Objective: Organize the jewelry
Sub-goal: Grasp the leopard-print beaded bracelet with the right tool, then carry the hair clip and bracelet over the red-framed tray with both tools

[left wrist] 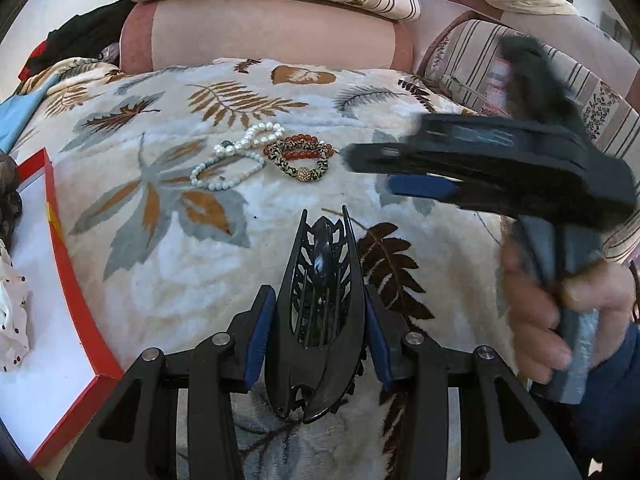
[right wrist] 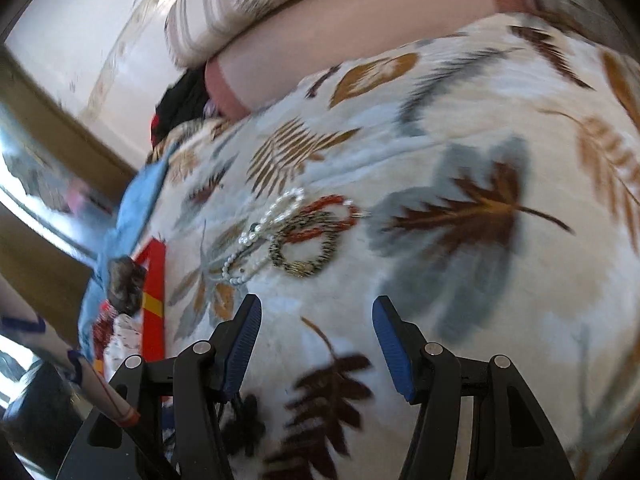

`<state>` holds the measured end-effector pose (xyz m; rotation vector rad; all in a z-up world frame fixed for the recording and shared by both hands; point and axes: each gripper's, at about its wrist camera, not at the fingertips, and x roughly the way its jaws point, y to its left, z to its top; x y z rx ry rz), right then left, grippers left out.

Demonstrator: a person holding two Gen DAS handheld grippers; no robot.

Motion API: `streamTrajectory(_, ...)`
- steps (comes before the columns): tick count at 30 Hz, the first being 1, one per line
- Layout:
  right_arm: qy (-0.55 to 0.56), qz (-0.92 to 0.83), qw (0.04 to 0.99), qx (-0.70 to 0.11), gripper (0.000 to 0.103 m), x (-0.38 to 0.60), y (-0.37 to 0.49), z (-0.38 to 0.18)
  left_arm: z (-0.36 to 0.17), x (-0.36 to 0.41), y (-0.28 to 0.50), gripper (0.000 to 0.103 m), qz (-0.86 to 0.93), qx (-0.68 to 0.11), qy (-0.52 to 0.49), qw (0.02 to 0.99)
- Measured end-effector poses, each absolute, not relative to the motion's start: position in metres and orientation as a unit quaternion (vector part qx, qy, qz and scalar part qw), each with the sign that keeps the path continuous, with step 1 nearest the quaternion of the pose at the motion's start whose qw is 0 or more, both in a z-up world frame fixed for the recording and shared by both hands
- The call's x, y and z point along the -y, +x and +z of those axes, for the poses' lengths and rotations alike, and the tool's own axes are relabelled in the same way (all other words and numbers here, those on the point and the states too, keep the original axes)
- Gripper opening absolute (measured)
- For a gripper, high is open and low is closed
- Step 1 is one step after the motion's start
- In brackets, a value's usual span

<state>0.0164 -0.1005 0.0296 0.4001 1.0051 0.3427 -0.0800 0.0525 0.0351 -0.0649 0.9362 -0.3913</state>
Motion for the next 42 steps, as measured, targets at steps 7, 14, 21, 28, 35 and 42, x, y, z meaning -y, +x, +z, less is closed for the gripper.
streamTrajectory(7,0.176,0.09,0.838,-0.508,0.043,0.081,0.065,0.006,0.031,-0.056,-0.081,0.043,-0.193,-0.448,-0.04,0.872)
streamTrajectory(14,0.124,0.088,0.847,-0.51,0.007,0.069,0.07,0.01,0.032,-0.058,-0.084,0.043,-0.193,-0.439,-0.046,0.876)
streamTrajectory(21,0.167,0.124,0.861,-0.464,0.007,0.091,0.019,0.047,0.044,-0.06,-0.09,0.042,-0.192,-0.428,-0.055,0.881)
streamTrajectory(28,0.179,0.135,0.876,-0.427,0.007,0.113,-0.035,0.081,0.068,-0.057,-0.102,0.042,-0.193,-0.407,-0.051,0.892)
streamTrajectory(35,0.187,0.14,0.881,-0.411,0.007,0.126,-0.069,0.099,0.089,-0.056,-0.116,0.042,-0.192,-0.387,-0.047,0.901)
streamTrajectory(42,0.188,0.153,0.884,-0.399,0.007,0.123,-0.085,0.113,0.105,-0.064,-0.13,0.043,-0.184,-0.373,-0.047,0.908)
